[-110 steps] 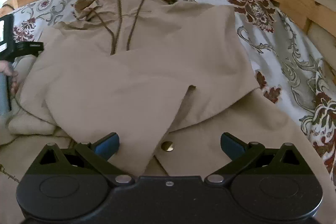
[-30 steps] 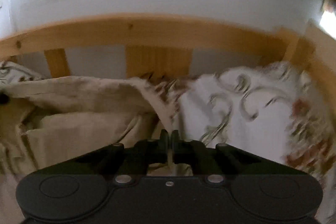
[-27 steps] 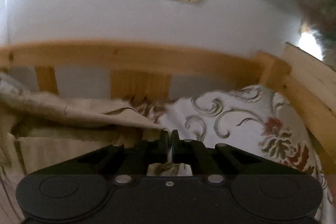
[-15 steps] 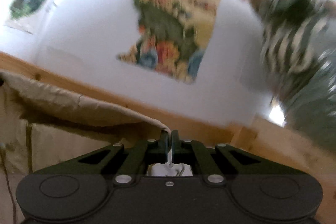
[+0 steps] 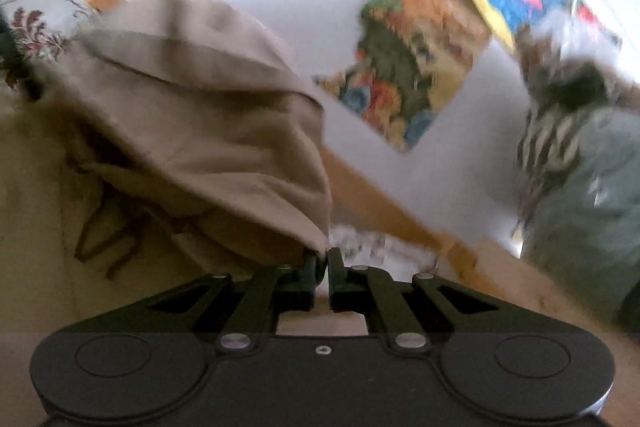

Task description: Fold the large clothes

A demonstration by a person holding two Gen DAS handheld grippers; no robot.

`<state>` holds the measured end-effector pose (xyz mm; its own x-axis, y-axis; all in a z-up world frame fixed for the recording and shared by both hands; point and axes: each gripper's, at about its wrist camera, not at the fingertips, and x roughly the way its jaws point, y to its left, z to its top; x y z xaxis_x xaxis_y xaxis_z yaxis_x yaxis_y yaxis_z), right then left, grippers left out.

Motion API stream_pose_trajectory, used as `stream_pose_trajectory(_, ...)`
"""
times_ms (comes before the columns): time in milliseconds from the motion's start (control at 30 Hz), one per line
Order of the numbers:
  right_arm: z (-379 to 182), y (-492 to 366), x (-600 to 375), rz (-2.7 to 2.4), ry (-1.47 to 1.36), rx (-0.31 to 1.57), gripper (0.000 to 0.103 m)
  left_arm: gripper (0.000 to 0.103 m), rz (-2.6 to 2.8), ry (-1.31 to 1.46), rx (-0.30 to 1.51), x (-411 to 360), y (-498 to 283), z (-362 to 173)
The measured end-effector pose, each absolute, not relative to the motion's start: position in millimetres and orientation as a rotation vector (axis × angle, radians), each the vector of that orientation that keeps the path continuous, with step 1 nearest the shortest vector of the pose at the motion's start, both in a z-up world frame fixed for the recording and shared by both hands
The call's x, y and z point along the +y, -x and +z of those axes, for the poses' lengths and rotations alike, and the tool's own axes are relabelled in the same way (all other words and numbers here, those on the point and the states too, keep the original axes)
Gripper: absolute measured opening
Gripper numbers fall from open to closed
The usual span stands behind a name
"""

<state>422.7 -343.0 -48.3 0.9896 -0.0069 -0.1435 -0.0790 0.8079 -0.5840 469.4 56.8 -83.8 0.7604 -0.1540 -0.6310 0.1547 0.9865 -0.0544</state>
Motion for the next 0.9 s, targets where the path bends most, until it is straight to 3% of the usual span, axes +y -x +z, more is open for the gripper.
stream_pose_trajectory(133,-51.0,-430.9,-349.8,0.019,0.529,0.202,0.008,0.089,-0.297,-0.049,0.669,48.6,-434.9,-92.0)
stream_pose_trajectory(333,-59.6,-436.3,-348.8,0.004,0.469,0.257,0.010,0.086,-0.175,-0.209,0.592,3.6,-452.1,-104.3)
stream_pose_trajectory(433,-61.5,-443.4,-348.6,-0.028,0.473,0.284,0.022,0.086,-0.057,-0.298,0.537,-7.3,-478.3,-100.8)
stream_pose_trajectory(533,-69.3,-446.3,-352.3,-0.036,0.495,0.331,0.046,0.086,0.042,-0.439,0.533,-10.1,-492.0,-106.7)
stream_pose_trajectory(600,-76.3,-441.1,-353.9,-0.050,0.546,0.335,0.073,0.086,0.020,-0.476,0.550,-4.4,-490.3,-110.9)
stream_pose_trajectory(900,-100.9,-394.7,-352.2,0.128,0.892,0.326,0.095,0.090,-0.146,-0.413,0.663,33.6,-427.4,-114.1)
